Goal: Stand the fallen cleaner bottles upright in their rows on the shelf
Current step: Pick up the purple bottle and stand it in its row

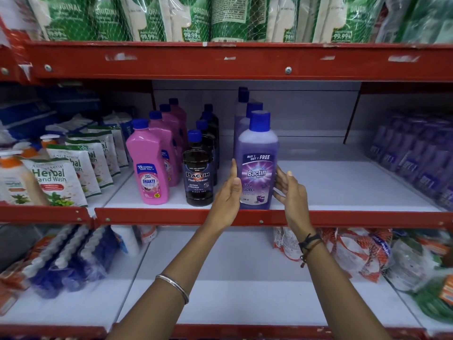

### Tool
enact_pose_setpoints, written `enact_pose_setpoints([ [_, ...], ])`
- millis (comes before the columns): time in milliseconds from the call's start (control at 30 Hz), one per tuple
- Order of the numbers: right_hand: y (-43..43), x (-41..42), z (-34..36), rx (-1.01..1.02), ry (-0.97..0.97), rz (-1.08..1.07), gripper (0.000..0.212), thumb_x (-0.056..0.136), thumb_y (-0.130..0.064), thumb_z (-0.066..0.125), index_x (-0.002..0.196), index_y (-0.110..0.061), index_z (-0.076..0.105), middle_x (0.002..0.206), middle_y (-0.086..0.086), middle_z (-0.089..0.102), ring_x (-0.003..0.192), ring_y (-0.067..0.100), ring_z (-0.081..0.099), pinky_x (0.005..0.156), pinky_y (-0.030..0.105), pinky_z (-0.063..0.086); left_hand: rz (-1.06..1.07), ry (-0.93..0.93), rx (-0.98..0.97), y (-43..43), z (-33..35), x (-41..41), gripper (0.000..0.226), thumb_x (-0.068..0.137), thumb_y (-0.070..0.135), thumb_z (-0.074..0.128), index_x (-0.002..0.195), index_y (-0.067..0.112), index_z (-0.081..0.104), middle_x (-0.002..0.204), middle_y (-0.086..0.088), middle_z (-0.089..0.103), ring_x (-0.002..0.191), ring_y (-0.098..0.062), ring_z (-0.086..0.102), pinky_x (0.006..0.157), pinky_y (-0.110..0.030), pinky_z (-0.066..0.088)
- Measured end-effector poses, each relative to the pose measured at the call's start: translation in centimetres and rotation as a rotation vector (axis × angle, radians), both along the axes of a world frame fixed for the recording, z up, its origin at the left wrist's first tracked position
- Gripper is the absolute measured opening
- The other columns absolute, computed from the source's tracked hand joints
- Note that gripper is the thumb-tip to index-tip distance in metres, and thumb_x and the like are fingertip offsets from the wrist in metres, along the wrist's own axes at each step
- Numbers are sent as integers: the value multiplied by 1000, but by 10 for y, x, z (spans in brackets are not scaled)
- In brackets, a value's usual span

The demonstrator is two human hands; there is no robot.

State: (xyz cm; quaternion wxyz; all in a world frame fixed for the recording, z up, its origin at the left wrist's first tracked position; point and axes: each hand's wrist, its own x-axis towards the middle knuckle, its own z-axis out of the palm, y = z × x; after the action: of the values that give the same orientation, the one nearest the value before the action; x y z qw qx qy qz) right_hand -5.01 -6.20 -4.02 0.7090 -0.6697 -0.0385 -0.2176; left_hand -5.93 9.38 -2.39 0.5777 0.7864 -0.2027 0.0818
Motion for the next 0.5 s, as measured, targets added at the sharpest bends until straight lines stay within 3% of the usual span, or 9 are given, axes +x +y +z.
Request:
enact_pose_setpoints([
  [33, 1, -3, -1, -3, -9, -4, 47, 100, -37, 27, 134, -16, 51, 119, 1, 62, 103, 6, 61, 73, 7, 52, 1, -1, -6, 0, 0, -2, 65, 82, 55, 15, 144, 40, 3, 137, 26, 22, 127, 4, 24, 93, 2, 25],
  [167, 6, -12, -5, -1, -19, -7, 45, 99, -39, 29, 135, -20, 49, 120, -2, 60, 105, 7, 61, 73, 7, 51, 4, -7, -14, 0, -4, -6, 66, 81, 59, 17, 143, 42, 1, 149, 17, 25, 134, -3, 28, 108, -24, 28],
  [267, 11, -19, -4, 7, -7, 1, 44, 100, -38, 28, 136, -23, 47, 120, -3, 58, 105, 4, 59, 67, 4, 48, -9, 12, -7, 1, -5, -7, 68, 80, 62, 18, 144, 43, 2, 154, 9, 26, 136, -7, 31, 111, -30, 29],
  [367, 25, -31, 0, -22, -52, -139, 43, 100, -36, 28, 135, -20, 45, 130, -1, 51, 101, -18, 51, 67, -4, 42, 71, -42, -83, 3, -10, -12, 70, 80, 69, 20, 144, 39, 17, 152, 9, 28, 137, -6, 29, 116, -37, 28],
  [433, 38, -42, 1, -71, -167, -292, 42, 98, -34, 30, 132, -15, 47, 133, 2, 47, 104, -25, 44, 76, -5, 39, 263, -169, -210, 9, -12, -15, 70, 81, 72, 19, 139, 35, 32, 147, 6, 35, 135, -5, 32, 115, -34, 28],
  [500, 56, -52, -2, -105, -301, -332, 43, 97, -30, 31, 129, -8, 50, 128, 3, 48, 111, -20, 44, 85, -1, 39, 418, -284, -335, 24, -11, -15, 69, 84, 69, 18, 138, 30, 36, 147, 3, 33, 135, -5, 30, 112, -17, 25],
])
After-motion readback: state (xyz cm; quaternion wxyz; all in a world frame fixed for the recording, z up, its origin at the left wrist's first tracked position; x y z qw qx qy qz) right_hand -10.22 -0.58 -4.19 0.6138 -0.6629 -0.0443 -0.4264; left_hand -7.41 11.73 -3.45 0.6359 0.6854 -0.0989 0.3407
